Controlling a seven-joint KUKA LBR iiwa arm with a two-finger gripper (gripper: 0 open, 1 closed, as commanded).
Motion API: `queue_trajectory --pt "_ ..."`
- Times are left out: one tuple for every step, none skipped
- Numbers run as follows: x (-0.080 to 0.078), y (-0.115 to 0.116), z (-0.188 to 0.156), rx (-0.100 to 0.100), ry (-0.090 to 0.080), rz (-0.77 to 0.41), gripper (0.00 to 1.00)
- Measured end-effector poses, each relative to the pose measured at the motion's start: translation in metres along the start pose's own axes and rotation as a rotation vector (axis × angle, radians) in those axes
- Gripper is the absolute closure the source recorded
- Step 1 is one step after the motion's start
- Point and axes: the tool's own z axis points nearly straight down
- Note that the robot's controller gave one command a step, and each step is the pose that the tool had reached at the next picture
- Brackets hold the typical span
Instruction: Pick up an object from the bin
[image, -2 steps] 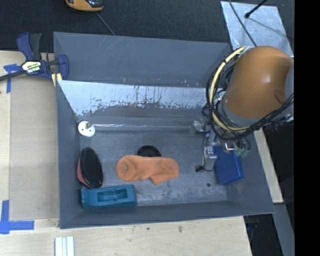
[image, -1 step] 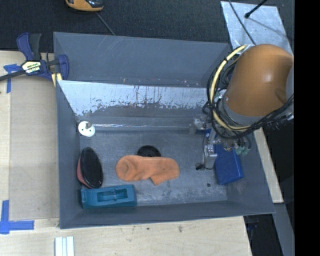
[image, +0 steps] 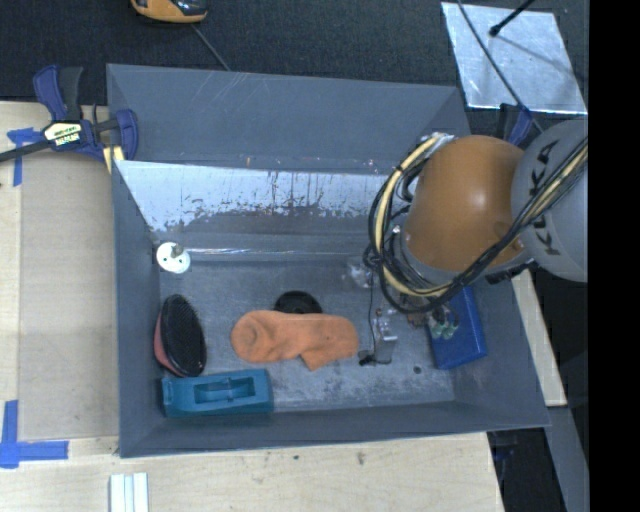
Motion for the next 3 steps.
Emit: queue_trajectory --pt "0.018 0.034 0.017 -0.002 0.009 -0.203 0.0" --pt "-0.015 0.028 0.061 -0.001 0.001 -0.09 0.0" --pt "-0.01 0.046 0.099 0.003 -0.021 -0.219 0.0"
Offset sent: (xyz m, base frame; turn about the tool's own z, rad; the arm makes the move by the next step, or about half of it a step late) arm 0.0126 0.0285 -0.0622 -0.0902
